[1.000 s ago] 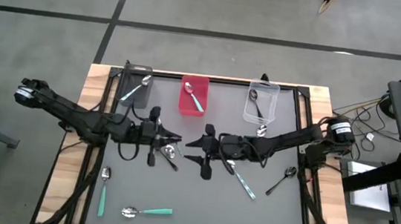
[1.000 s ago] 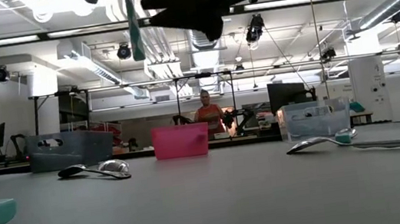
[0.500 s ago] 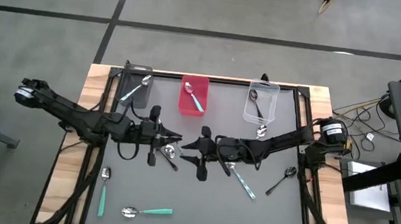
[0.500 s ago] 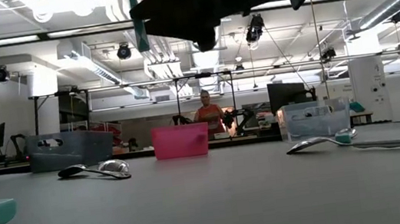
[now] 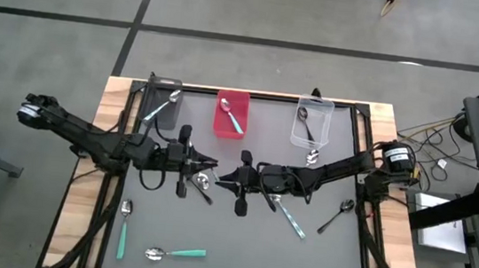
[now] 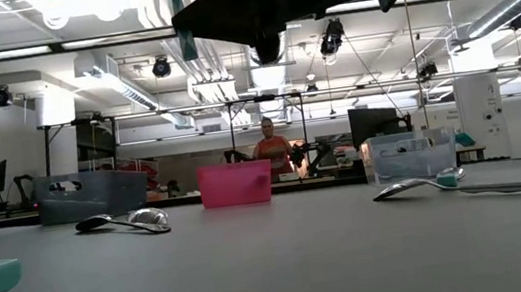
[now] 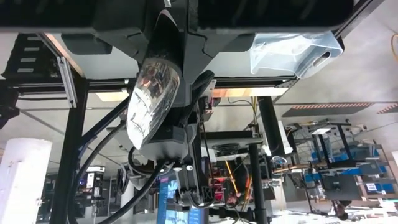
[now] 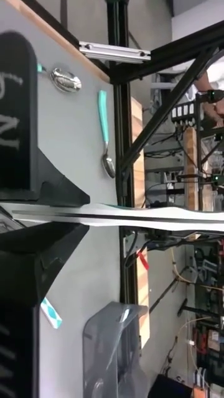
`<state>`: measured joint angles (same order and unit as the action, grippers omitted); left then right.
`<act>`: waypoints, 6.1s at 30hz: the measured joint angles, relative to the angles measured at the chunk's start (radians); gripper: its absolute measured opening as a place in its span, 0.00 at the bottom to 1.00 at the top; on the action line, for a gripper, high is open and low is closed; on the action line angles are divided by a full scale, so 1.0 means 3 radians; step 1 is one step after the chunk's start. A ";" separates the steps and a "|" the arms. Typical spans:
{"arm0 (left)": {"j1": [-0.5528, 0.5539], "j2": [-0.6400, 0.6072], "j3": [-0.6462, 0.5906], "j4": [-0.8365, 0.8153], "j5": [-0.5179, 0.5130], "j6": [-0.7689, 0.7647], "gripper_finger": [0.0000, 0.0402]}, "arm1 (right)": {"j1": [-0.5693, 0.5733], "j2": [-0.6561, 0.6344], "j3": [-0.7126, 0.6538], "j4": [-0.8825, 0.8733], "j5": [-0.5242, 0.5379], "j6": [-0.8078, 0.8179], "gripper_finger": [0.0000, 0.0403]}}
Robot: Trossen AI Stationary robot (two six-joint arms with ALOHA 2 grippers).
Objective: Sort silverware by color (type)
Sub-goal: Put the blue patterned spoon into the black bin, then put the black spoon into the transparent bin
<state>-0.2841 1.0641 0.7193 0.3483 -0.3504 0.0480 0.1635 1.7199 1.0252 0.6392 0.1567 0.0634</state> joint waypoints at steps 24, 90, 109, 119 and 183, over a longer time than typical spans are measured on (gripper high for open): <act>-0.0001 0.0094 0.0020 0.0145 -0.0177 0.0047 0.05 | 0.0001 0.0000 0.0000 0.0169 0.0179 -0.0100 0.07; 0.0103 0.1064 0.0080 0.1478 -0.1339 -0.0056 0.02 | 0.0123 0.0000 -0.0078 0.0471 0.2056 -0.0388 0.07; 0.0202 0.0443 0.0081 0.0347 -0.1538 -0.0270 0.00 | 0.0123 -0.0212 -0.0078 -0.0029 0.2043 -0.0373 0.44; 0.1088 -0.0405 0.0122 -0.1624 -0.1340 -0.0855 0.00 | 0.0122 -0.0630 -0.0074 -0.0988 0.2041 -0.0269 0.45; 0.4251 0.1117 0.0908 -0.3841 0.0575 0.0151 0.00 | -0.0214 -0.0973 -0.0161 -0.2266 0.1897 0.0013 0.45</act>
<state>0.9913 1.3993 0.9916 -0.8041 -0.1779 0.0932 0.0991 1.4281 0.9768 -0.0405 0.7258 0.0673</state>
